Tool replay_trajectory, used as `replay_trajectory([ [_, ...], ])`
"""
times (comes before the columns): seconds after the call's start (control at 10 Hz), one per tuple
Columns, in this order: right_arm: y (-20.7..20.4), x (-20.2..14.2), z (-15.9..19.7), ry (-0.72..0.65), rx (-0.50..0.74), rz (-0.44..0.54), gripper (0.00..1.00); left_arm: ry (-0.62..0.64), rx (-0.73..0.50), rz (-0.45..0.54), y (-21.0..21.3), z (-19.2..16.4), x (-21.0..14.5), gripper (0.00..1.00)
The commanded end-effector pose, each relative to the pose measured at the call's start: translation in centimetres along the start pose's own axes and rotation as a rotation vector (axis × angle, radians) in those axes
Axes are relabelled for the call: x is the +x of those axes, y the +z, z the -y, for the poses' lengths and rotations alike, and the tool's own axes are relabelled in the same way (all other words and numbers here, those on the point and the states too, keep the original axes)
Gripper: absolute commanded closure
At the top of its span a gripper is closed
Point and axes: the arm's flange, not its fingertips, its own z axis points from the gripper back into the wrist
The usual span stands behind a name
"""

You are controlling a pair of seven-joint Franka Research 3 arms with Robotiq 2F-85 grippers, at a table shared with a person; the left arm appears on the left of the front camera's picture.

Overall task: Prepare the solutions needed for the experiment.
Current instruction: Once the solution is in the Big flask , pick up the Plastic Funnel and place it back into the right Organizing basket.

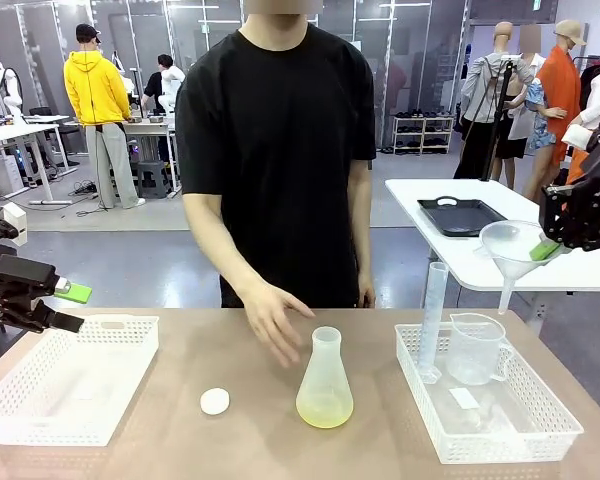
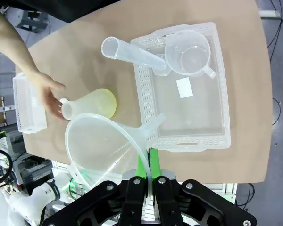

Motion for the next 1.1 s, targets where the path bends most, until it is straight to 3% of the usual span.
replay_trajectory([
  [0.0,-2.3,0.9,0.6,-0.08,-0.025,-0.048,0.98,-0.017,-0.028,0.016,-0.2,0.0,0.2,0.0],
  [0.1,-3.9,1.0,1.1,-0.169,-0.049,-0.071,0.98,-0.017,-0.028,0.016,-0.2,0.0,0.2,0.0],
  [0.6,-12.6,0.5,3.8,-0.319,-0.101,-0.25,0.98,-0.017,-0.028,0.016,-0.2,0.0,0.2,0.0],
  [1.0,-17.6,2.3,5.1,-0.386,-0.165,-0.27,0.98,-0.017,-0.028,0.016,-0.2,0.0,0.2,0.0],
])
